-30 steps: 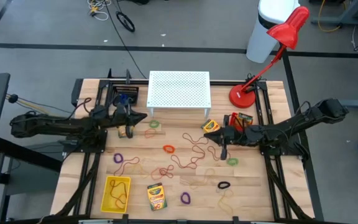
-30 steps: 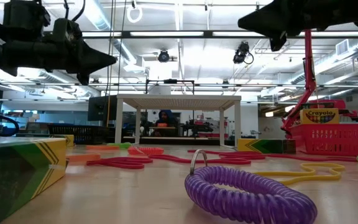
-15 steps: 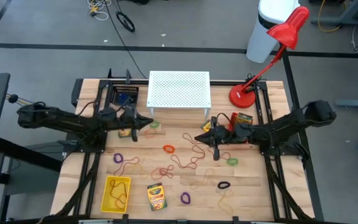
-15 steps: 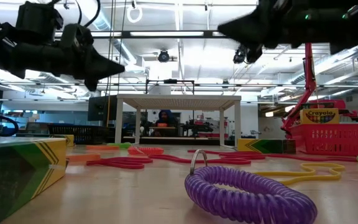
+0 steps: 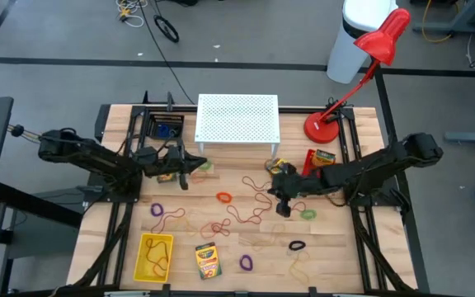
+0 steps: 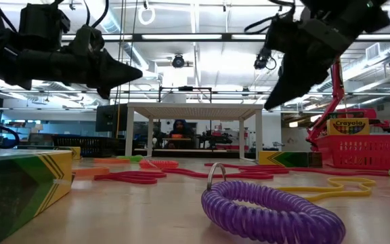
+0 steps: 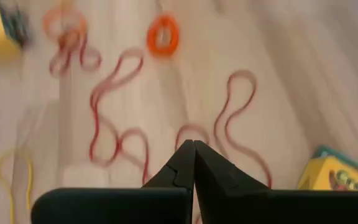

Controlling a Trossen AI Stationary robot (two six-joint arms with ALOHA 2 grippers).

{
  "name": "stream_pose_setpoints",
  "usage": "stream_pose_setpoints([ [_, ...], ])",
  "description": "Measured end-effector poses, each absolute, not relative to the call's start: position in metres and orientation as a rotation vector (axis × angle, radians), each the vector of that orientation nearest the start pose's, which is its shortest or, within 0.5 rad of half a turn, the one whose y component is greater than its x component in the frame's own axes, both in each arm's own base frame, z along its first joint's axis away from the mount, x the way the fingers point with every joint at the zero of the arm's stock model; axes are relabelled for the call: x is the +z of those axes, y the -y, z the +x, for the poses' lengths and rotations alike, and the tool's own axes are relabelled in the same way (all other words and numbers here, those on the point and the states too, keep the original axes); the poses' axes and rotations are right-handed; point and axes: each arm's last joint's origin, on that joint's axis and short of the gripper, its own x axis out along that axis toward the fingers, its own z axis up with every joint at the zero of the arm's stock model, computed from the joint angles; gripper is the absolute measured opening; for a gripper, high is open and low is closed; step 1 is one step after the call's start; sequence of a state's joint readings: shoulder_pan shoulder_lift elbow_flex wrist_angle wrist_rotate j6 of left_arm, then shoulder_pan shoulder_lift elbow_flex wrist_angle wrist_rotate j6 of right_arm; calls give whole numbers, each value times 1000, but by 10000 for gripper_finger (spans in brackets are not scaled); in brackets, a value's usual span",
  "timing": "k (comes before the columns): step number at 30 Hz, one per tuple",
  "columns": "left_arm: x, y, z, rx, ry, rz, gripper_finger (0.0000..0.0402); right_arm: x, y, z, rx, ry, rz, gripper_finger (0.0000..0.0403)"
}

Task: Pick & Place Office Desk Supplies
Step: Put the red rubber band into the yellow bin

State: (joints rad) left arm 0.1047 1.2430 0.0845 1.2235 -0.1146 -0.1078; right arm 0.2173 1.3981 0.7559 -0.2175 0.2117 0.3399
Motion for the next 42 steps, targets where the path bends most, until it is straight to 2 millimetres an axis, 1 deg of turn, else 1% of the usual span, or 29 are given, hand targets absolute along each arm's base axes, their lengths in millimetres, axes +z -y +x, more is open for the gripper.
stream_pose_setpoints([
  [2, 157, -23, 186, 217, 65, -105, 12, 192, -55, 274, -120, -921, 125, 10],
  [4, 158, -24, 192, 217, 61, -104, 12, 189, -58, 281, -100, -1030, 106, 17],
  [7, 158, -24, 201, 216, 48, -101, 12, 177, -65, 292, -63, -1178, 26, 46],
  [9, 158, -25, 207, 215, 39, -100, 12, 170, -73, 300, -17, -1227, -37, 75],
  [11, 158, -25, 214, 210, 28, -82, 12, 166, -81, 305, 14, -1252, -87, 107],
  [13, 154, -25, 216, 189, 2, -68, 12, 163, -86, 309, 17, -1260, -108, 141],
  [18, 151, -24, 219, 166, -16, -62, 12, 160, -86, 311, -67, -1263, -12, 217],
  [21, 151, -24, 219, 173, -12, -61, 12, 160, -86, 312, -118, -1250, 50, 245],
  [23, 151, -24, 219, 172, -13, -59, 12, 156, -86, 313, -136, -1253, 70, 251],
  [28, 151, -24, 219, 173, -13, -59, 12, 137, -87, 316, -163, -1310, 72, 238],
  [31, 150, -24, 219, 173, -15, -59, 12, 134, -87, 318, -166, -1315, 69, 220],
  [33, 150, -25, 219, 173, -15, -59, 12, 134, -88, 318, -167, -1311, 70, 201],
  [36, 150, -24, 219, 168, -15, -63, 12, 135, -87, 317, -167, -1306, 76, 158],
  [42, 150, -23, 219, 125, -16, -93, 12, 135, -87, 318, -177, -1296, 64, 39],
])
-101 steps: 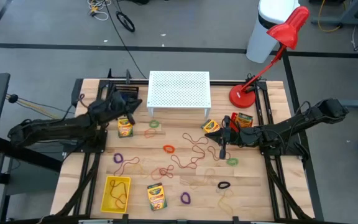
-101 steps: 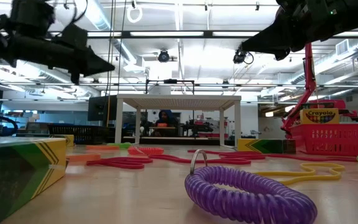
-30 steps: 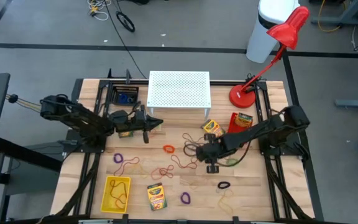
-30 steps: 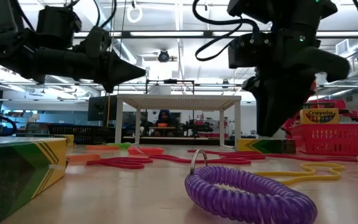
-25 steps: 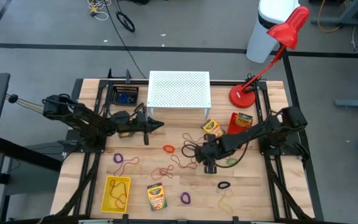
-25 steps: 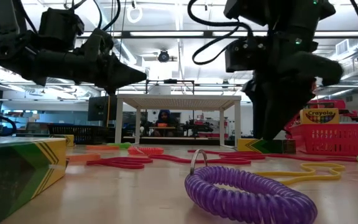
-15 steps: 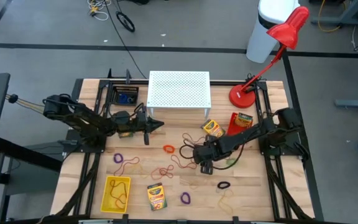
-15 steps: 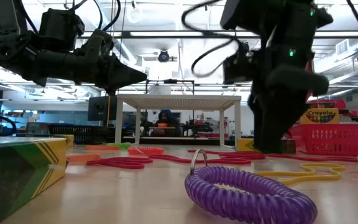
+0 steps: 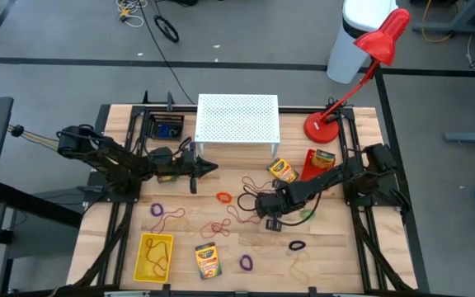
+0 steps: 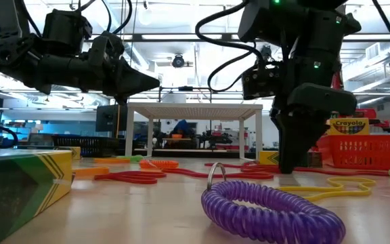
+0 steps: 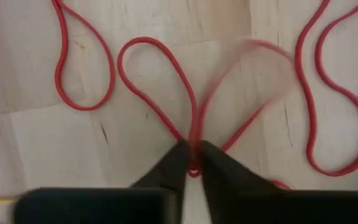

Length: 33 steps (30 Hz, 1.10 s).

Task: Pick & Place Office Desk Supplies
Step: Put the red rubber band into the yellow bin

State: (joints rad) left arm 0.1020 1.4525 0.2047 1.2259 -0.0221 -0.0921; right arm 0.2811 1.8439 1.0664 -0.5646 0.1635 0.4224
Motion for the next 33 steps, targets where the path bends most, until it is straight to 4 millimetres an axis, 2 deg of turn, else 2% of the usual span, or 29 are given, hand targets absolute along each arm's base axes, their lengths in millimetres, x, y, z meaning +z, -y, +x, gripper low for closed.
stream_pose_setpoints([
  [1, 150, -23, 219, 126, -16, -98, 13, 135, -87, 318, -187, -1292, 54, 21],
  [3, 150, -23, 219, 129, -17, -106, 17, 137, -86, 317, -199, -1285, 43, 9],
  [7, 151, -24, 220, 150, -14, -111, 31, 145, -84, 315, -204, -1269, 29, 22],
  [10, 153, -24, 222, 173, -4, -106, 39, 159, -84, 312, -191, -1228, 10, 7],
  [15, 153, -23, 222, 172, -8, -105, 40, 184, -79, 308, -236, -1123, -28, 7],
  [19, 156, -18, 227, 164, -3, -104, 48, 193, -75, 310, -291, -1042, -67, 5],
  [28, 163, -2, 256, 101, -180, -60, 116, 200, -69, 329, -274, -868, -100, 2],
  [33, 168, 8, 266, 63, -201, -48, 162, 205, -64, 336, -306, -791, -105, 1],
])
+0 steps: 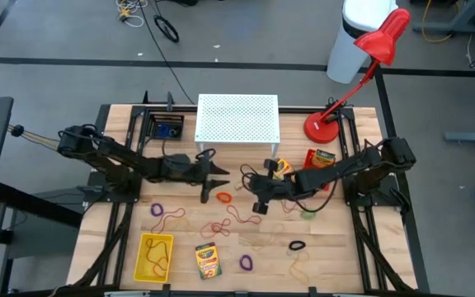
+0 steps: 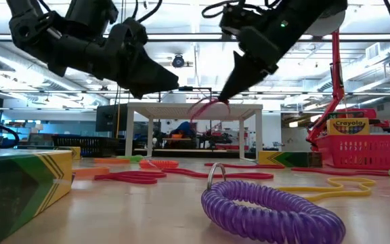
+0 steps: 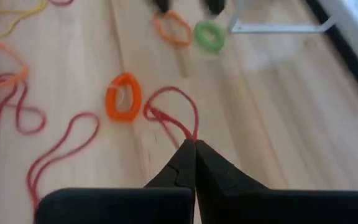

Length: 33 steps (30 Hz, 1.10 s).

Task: Pick & Place Office Desk Supplies
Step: Put the red rubber band into the yellow bin

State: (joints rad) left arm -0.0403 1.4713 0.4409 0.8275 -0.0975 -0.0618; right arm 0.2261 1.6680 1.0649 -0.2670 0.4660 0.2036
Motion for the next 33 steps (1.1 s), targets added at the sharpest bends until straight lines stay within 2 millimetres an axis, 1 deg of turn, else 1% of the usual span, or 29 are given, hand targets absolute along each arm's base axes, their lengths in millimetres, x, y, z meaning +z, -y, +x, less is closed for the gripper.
stream_pose_setpoints([
  [4, 165, 15, 273, 38, -227, -31, 199, 209, -65, 340, -295, -740, -135, 1],
  [7, 164, 16, 279, 38, -232, -29, 223, 211, -65, 342, -294, -715, -131, 1],
  [11, 162, 15, 290, 103, -236, -6, 248, 213, -65, 344, -293, -688, -146, 1],
  [15, 162, 19, 299, 102, -238, 37, 257, 214, -66, 345, -289, -671, -143, 1],
  [19, 158, 24, 306, 83, -262, 79, 250, 216, -67, 346, -280, -650, -155, 1],
  [22, 155, 25, 307, 77, -304, 98, 225, 216, -67, 346, -280, -647, -155, 1],
  [24, 156, 25, 309, 77, -298, 99, 196, 216, -67, 346, -279, -648, -155, 1],
  [26, 157, 25, 308, 75, -296, 106, 157, 216, -67, 346, -280, -647, -154, 1],
  [31, 157, 25, 308, 73, -302, 127, 43, 216, -67, 346, -279, -649, -156, 1],
  [32, 157, 25, 308, 73, -302, 131, 23, 216, -67, 346, -278, -650, -156, 1],
  [33, 157, 24, 308, 73, -303, 133, 13, 216, -67, 346, -272, -652, -154, 1],
])
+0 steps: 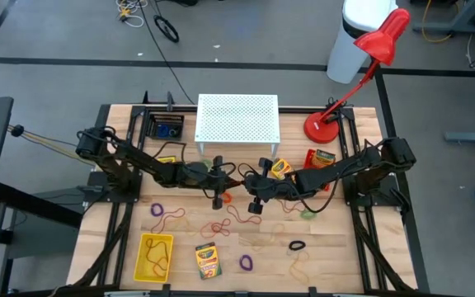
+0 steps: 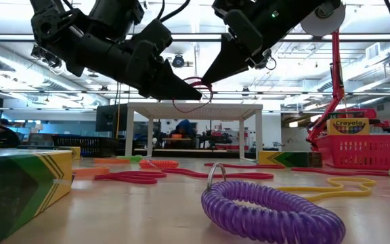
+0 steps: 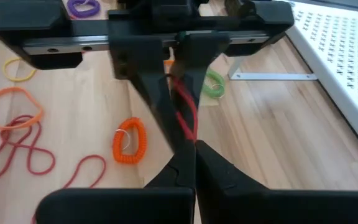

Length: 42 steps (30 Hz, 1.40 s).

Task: Pick & Place Office Desk Supplies
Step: Put the red rubber band into the yellow bin

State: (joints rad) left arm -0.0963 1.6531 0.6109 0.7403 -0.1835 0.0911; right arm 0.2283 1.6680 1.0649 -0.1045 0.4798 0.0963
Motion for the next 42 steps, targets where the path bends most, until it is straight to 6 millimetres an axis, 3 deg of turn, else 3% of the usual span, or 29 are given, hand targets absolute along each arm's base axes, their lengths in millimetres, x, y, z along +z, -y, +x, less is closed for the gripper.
stream_pose_setpoints([
  [4, 156, 24, 308, 71, -312, 137, 6, 216, -67, 347, -264, -646, -131, 20],
  [9, 157, 22, 306, 76, -330, 145, 5, 220, -70, 345, -274, -631, -127, 95],
  [14, 160, 17, 301, 133, -380, 155, 4, 239, -81, 330, -313, -591, -187, 183],
  [17, 162, 16, 297, 156, -419, 171, 4, 252, -84, 315, -344, -597, -216, 210],
  [21, 171, 15, 291, 144, -448, 220, 4, 246, -80, 299, -417, -619, -236, 176],
  [28, 207, 23, 271, 56, -617, 171, 4, 219, -69, 289, -429, -595, -241, 14],
  [36, 247, 53, 251, 3, -913, 22, 4, 203, -61, 288, -300, -475, -144, 5],
  [42, 263, 72, 245, -3, -955, -77, 4, 200, -57, 285, -100, -243, -34, 5],
])
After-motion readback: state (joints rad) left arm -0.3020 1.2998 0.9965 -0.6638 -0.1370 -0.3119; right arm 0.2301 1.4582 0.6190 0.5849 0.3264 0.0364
